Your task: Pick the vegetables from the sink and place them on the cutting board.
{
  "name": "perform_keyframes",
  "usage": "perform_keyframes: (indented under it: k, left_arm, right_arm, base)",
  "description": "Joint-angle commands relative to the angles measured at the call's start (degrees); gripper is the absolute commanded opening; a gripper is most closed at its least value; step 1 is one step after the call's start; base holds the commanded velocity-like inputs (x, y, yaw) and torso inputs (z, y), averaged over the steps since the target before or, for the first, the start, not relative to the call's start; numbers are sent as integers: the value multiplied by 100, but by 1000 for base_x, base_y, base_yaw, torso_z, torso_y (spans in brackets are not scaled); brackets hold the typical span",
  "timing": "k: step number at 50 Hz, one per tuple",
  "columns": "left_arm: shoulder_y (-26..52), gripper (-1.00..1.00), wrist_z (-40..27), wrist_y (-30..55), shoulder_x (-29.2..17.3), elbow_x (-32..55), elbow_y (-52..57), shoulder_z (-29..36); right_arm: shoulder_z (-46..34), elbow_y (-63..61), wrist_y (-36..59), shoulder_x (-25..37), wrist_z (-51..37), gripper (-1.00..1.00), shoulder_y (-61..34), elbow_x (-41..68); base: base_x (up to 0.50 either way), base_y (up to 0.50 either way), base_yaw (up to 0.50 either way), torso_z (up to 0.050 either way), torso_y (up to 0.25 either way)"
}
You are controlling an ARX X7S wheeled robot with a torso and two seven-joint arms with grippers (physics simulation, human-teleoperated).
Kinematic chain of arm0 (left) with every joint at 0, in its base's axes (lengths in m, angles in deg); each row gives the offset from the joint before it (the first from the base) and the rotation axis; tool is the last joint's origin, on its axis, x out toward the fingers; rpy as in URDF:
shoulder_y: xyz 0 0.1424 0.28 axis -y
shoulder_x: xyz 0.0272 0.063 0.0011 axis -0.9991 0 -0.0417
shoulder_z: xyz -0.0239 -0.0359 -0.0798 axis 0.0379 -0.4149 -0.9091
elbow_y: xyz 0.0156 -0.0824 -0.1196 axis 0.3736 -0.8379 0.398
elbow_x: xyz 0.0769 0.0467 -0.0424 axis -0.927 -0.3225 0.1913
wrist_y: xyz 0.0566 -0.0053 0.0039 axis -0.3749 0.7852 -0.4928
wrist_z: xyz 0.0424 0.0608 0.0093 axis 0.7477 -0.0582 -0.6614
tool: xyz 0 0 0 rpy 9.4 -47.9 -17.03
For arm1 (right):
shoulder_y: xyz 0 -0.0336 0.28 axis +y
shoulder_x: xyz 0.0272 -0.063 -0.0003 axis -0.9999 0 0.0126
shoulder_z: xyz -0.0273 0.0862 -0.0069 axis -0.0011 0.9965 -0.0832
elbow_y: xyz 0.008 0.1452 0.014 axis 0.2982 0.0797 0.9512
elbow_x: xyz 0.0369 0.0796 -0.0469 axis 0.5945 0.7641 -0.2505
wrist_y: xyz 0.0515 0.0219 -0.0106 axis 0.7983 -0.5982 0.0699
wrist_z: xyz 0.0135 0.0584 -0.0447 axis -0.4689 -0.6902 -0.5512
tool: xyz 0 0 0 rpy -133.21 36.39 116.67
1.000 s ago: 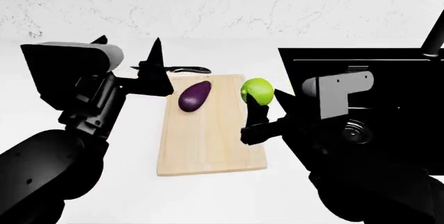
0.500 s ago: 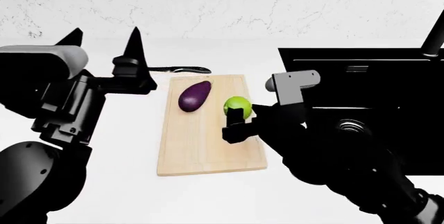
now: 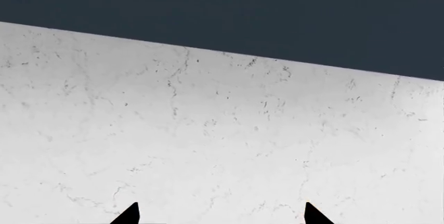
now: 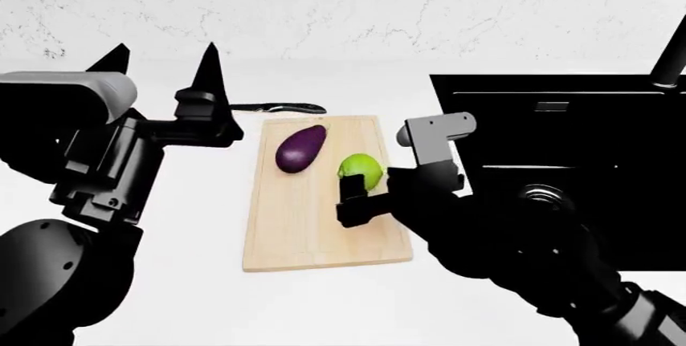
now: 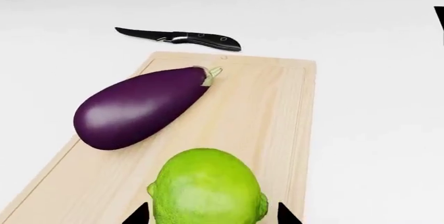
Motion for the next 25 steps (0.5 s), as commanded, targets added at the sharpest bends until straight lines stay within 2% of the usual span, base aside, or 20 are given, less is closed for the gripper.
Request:
perform_keyframes:
  k: [1, 7, 16, 25]
  left_arm:
    - [17, 100, 30, 31, 27, -8, -5, 38]
    - [18, 100, 38, 34, 28, -3, -9, 36]
    - [21, 100, 32, 45, 20, 8, 24, 33]
    - [5, 100, 43, 31, 15, 24, 33, 22]
  right_arm:
    - [-64, -93, 46, 37, -11, 100, 20, -17]
    - [-44, -185, 52, 71, -55, 100, 16, 14]
    - [130, -1080, 216, 344, -670, 100, -200, 226]
    - [562, -2959, 137, 973, -1666, 100, -216, 552]
  base:
    - [0, 0, 0, 0, 0]
    - [0, 0, 0, 0, 0]
    - [0, 0, 0, 0, 0]
    - [0, 0, 0, 0, 0]
